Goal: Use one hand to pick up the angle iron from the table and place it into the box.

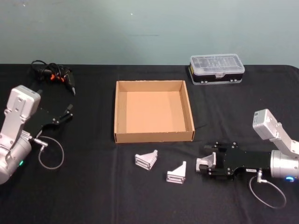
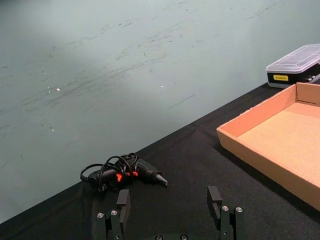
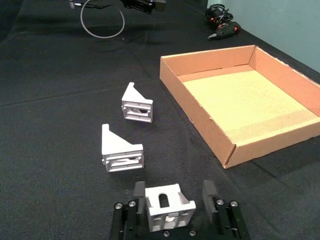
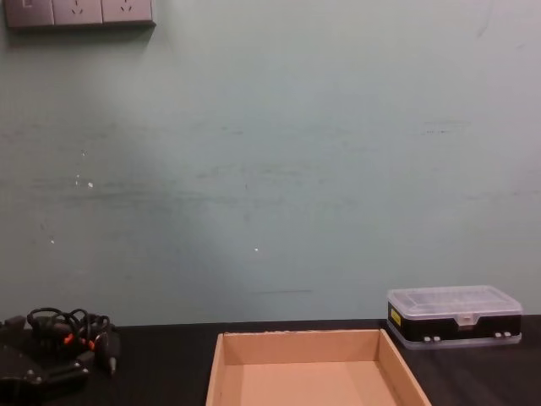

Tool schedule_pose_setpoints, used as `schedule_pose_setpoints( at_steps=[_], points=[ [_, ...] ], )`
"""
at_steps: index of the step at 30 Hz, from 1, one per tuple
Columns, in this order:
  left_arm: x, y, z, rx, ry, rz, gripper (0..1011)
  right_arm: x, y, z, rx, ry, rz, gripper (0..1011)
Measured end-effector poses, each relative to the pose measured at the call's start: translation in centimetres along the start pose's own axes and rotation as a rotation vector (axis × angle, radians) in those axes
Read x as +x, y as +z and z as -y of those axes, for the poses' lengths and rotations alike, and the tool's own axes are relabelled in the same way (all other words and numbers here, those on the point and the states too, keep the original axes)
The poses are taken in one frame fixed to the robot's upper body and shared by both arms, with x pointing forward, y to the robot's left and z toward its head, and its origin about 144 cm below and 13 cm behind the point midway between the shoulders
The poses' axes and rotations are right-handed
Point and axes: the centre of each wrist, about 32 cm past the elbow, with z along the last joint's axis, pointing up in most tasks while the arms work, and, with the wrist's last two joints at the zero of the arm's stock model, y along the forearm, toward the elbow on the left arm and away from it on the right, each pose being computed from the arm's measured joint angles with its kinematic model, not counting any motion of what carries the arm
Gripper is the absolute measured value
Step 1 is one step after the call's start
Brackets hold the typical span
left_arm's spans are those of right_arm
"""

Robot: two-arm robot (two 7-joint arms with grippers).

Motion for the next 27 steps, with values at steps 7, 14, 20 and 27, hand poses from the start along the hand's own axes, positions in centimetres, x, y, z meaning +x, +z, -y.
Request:
schedule_pose_setpoints(
  at_steps=[7, 14, 20, 27],
  points=[
    [0.00, 0.00, 0.00, 0.000, 0.000, 0.000, 1011, -0.01, 0.00, 0.02, 0.000, 0.000, -0.001, 518],
    [0.00, 0.00, 0.00, 0.000, 0.000, 0.000, 1011, -0.01, 0.00, 0.03, 0.000, 0.000, -0.001, 456],
    [0.00, 0.00, 0.00, 0.000, 0.000, 0.000, 1011, 0.00, 0.00, 0.05, -0.001, 0.000, -0.002, 456],
    [0.00, 0.00, 0.00, 0.000, 0.000, 0.000, 1011, -0.37, 0.24, 0.00, 0.018, -0.023, -0.002, 456]
  ],
)
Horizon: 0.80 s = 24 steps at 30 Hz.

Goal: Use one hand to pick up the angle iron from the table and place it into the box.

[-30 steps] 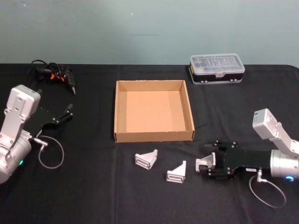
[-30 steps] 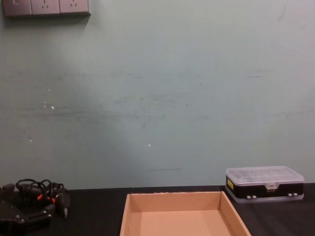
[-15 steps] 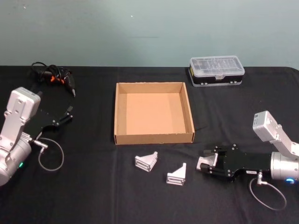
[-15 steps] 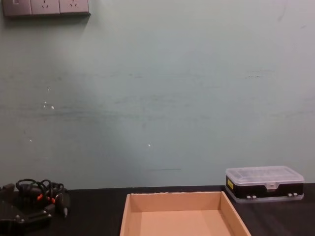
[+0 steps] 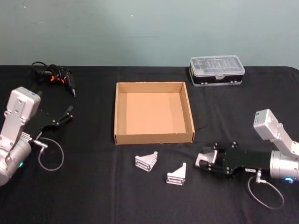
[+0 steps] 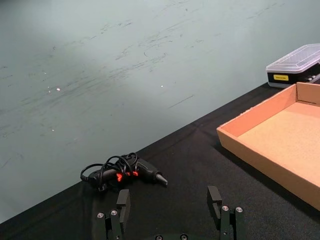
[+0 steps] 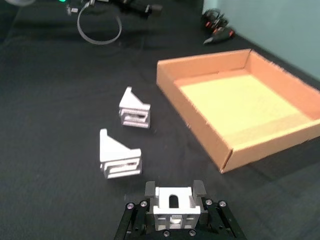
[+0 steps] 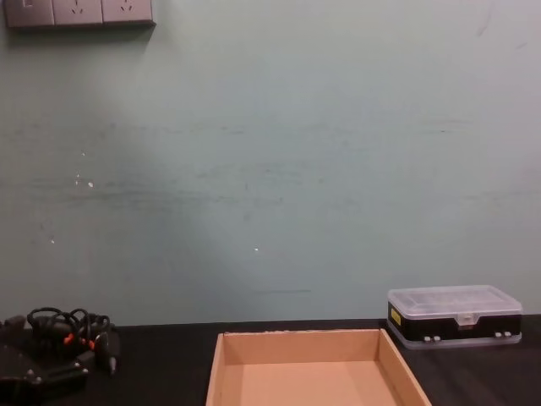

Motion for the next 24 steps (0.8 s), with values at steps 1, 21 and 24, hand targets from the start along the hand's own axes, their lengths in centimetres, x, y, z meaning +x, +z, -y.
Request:
schedule_pose_setpoints(
  at_steps=[1, 21, 24],
  points=[
    [0.0, 0.0, 0.0, 0.000, 0.000, 0.000, 1011, -0.1, 0.2, 0.0, 0.008, -0.009, 0.002, 456],
    [0.0, 0.0, 0.0, 0.000, 0.000, 0.000, 1011, 3.9, 6.8, -3.8, 0.147, -0.119, -0.039, 456],
    [0.0, 0.0, 0.0, 0.000, 0.000, 0.000, 1011, 5.3, 7.5, -5.5, 0.148, -0.124, -0.074, 456]
  ],
)
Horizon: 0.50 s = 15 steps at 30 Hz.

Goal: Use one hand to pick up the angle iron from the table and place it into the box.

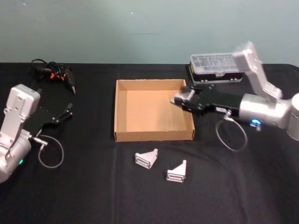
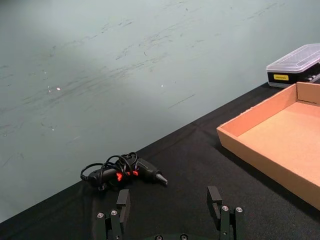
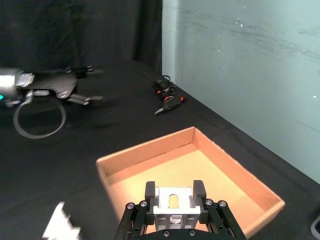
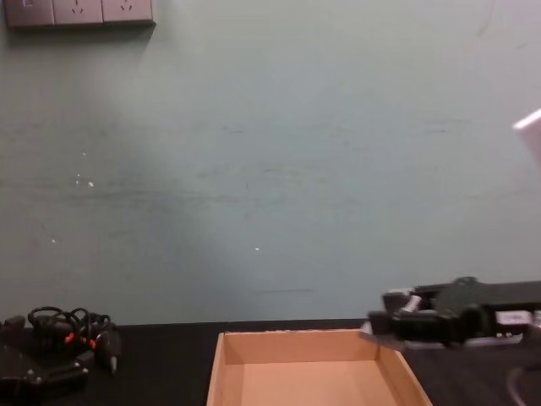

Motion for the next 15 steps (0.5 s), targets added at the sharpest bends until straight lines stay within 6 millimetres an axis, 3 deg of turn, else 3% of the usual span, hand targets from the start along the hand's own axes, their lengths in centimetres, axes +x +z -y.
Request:
schedule_pose_setpoints(
  at_steps=[8, 15],
  points=[
    [0.0, 0.0, 0.0, 0.000, 0.000, 0.000, 1012, 2.0, 0.1, -4.3, -0.062, -0.050, -0.086, 456],
    [0.0, 0.0, 0.0, 0.000, 0.000, 0.000, 1011, 2.8, -0.2, -6.4, -0.121, -0.072, -0.100, 456]
  ],
)
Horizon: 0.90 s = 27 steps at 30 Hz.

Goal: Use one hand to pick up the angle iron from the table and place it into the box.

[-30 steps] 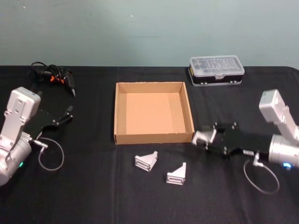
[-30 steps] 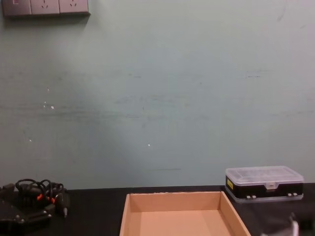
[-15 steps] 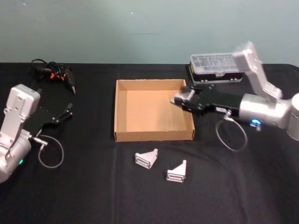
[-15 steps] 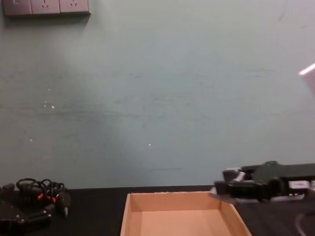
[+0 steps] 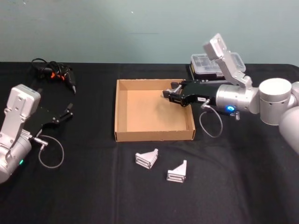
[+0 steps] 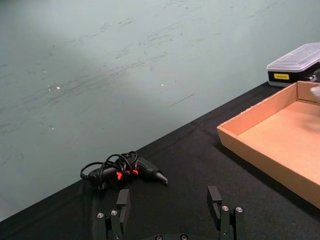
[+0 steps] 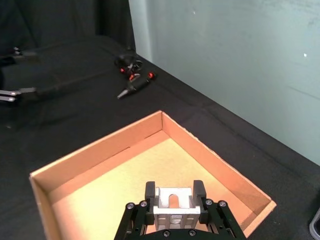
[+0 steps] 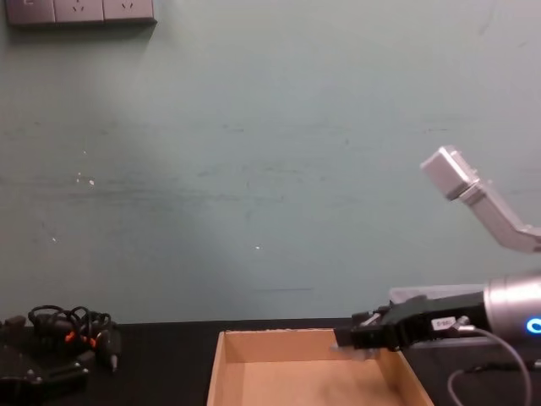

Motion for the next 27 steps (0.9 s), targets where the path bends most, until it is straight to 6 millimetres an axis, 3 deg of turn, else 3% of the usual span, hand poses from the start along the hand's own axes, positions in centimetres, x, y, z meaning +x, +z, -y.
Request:
schedule_pose_setpoints(
  at_steps=[8, 27],
  points=[
    [0.0, 0.0, 0.0, 0.000, 0.000, 0.000, 1011, 0.1, -0.3, -1.8, -0.055, -0.005, 0.013, 456],
    [0.0, 0.0, 0.0, 0.000, 0.000, 0.000, 1012, 0.1, -1.3, -2.7, -0.082, -0.006, -0.004, 456]
  ],
)
